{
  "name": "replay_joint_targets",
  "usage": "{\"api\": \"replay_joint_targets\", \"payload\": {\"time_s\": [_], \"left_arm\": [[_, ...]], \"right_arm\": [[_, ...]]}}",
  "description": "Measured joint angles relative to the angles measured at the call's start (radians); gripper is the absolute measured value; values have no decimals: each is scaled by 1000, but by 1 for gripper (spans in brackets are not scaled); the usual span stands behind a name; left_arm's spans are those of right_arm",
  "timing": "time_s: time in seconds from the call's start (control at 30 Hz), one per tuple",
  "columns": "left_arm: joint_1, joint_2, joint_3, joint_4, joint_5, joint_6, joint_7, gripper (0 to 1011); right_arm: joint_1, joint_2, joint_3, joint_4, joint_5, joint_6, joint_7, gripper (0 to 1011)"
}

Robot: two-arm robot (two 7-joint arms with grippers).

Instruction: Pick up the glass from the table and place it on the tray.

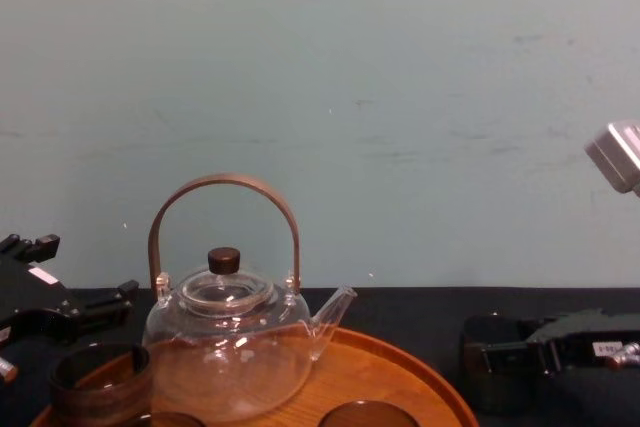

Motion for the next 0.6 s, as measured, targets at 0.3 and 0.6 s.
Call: {"api": "replay_joint_targets", "payload": {"time_s": [0.3, 0.6], "left_arm": [[0, 0, 0, 0, 0, 0, 0, 1001], [0, 0, 0, 0, 0, 0, 0, 1002]], "right_arm": [[-13, 10, 9, -25, 9, 7, 6, 900], [-34, 45, 41, -118, 46, 19, 21, 900]]}}
